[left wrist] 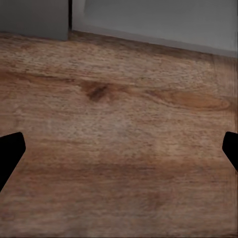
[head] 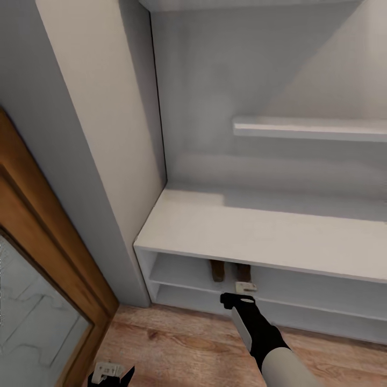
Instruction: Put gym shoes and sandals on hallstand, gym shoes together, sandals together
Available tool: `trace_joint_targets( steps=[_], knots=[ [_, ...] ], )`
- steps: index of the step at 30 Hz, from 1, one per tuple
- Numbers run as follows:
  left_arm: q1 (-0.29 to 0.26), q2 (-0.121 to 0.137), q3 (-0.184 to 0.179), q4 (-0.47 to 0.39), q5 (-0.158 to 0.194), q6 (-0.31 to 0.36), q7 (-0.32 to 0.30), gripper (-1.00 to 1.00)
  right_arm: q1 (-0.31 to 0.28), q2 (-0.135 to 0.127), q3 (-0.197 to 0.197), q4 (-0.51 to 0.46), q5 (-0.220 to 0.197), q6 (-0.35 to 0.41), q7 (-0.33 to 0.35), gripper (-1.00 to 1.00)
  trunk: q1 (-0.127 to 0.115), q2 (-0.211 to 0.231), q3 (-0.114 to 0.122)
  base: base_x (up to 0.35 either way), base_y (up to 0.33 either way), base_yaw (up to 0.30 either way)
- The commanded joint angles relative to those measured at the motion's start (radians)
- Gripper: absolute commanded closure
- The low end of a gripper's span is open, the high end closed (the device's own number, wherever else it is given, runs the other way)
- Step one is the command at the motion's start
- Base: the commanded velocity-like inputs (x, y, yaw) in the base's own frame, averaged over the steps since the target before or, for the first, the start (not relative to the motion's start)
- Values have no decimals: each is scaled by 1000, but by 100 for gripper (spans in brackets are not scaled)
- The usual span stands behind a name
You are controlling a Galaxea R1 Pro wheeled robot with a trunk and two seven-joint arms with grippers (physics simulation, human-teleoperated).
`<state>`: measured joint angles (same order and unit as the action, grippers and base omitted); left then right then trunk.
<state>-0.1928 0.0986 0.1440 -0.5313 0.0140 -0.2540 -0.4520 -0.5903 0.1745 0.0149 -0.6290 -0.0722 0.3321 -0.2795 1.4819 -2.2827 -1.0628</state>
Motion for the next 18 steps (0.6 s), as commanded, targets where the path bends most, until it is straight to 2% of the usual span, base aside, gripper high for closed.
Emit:
trace_joint_targets(
  steps=[1,11,18],
  knots=[
    [-1,0,5,1,1,-1,-8,-100,0,0,2,-1,-8,4,-6,-100,-1,0,-1,-276,-138,0],
    [-1,0,5,1,1,-1,-8,-100,0,0,2,-1,-8,4,-6,-100,-1,0,-1,-294,-118,0],
    [-1,0,5,1,4,-1,-8,-100,0,0,2,-1,-7,4,-6,-100,-1,0,-1,-315,-33,0]
  ],
)
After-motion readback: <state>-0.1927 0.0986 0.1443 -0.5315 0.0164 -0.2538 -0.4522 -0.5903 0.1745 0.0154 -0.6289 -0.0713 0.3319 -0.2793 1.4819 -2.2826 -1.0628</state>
